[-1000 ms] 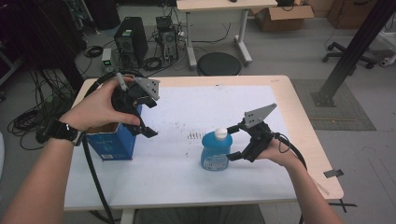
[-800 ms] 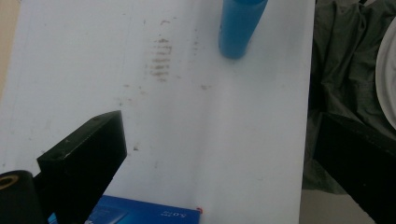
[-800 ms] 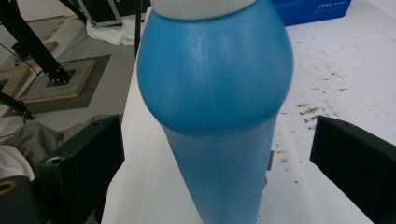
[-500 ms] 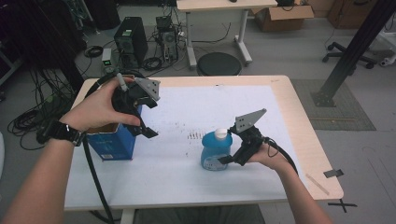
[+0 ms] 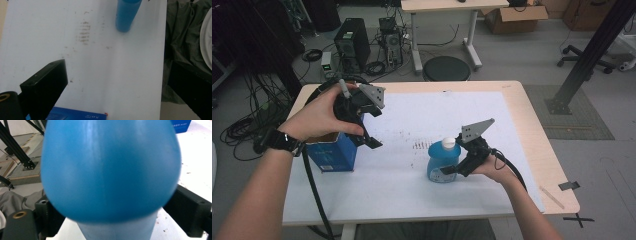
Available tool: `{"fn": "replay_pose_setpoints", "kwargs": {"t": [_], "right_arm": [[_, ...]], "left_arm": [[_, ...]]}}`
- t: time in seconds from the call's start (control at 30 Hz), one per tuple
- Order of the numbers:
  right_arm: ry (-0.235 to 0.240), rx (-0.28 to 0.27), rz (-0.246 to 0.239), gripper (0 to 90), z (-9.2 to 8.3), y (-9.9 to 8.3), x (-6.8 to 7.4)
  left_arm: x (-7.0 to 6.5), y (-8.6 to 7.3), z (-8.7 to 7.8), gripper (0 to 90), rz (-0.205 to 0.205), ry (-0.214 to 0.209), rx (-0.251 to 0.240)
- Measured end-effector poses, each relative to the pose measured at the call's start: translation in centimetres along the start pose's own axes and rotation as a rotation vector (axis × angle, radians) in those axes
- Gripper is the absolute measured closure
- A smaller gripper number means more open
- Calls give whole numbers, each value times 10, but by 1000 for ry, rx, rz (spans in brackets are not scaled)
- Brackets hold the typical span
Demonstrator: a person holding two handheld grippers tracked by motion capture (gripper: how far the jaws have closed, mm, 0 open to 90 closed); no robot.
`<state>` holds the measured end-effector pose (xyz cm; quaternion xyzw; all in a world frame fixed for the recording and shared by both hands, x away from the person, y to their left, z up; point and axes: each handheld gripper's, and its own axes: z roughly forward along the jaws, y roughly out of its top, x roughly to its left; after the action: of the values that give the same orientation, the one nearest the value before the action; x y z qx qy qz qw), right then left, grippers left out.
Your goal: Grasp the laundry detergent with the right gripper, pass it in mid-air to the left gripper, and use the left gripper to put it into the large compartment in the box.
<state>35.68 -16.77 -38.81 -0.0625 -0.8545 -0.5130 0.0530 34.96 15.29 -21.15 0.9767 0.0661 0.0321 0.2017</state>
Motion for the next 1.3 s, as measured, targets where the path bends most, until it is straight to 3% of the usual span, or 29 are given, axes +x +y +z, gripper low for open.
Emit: {"fn": "replay_pose_setpoints", "kwargs": {"t": [0.33, 0.4, 1.3], "right_arm": [[2, -24, -4, 185, 1, -2, -2], [8, -23, -8, 229, 2, -2, -2], [16, -28, -29, 347, 4, -2, -1]], "left_arm": [[0, 1, 1, 39, 3, -6, 2], [0, 1, 2, 39, 4, -7, 1], [0, 1, 3, 39, 8, -13, 1]]}}
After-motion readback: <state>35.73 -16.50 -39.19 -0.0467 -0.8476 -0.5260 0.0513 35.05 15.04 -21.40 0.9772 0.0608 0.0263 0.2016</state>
